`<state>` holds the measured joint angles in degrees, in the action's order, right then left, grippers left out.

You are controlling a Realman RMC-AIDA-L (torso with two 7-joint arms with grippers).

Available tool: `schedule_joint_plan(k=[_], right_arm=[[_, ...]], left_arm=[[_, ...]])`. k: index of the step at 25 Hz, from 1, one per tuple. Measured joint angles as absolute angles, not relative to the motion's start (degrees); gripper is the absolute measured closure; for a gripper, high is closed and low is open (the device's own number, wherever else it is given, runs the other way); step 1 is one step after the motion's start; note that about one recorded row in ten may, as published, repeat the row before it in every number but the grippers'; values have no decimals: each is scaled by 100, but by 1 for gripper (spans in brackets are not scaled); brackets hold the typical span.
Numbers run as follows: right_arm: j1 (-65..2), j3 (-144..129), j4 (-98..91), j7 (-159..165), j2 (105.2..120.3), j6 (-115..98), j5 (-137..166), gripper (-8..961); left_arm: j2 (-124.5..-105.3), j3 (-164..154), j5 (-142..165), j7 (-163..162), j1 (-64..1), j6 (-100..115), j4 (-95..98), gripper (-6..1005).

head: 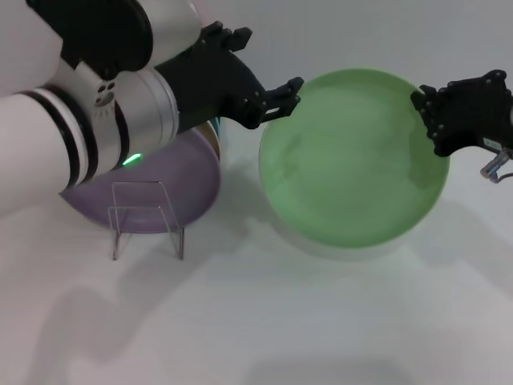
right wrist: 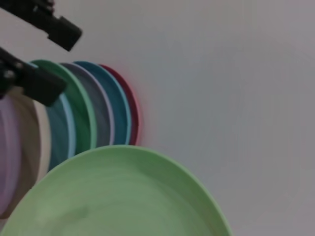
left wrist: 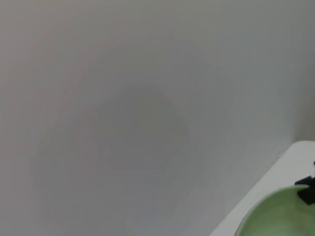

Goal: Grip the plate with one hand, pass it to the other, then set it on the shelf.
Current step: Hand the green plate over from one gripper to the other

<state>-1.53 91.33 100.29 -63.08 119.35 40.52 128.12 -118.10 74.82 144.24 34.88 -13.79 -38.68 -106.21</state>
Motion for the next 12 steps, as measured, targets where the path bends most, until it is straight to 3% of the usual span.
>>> schedule_joint_plan(k=[12], right_arm=[[140, 8870, 10378, -6482, 11929, 4079, 12692, 927]], left_arm=[[-11802, 7530, 13995, 3813, -1869, -4116, -9967, 239]])
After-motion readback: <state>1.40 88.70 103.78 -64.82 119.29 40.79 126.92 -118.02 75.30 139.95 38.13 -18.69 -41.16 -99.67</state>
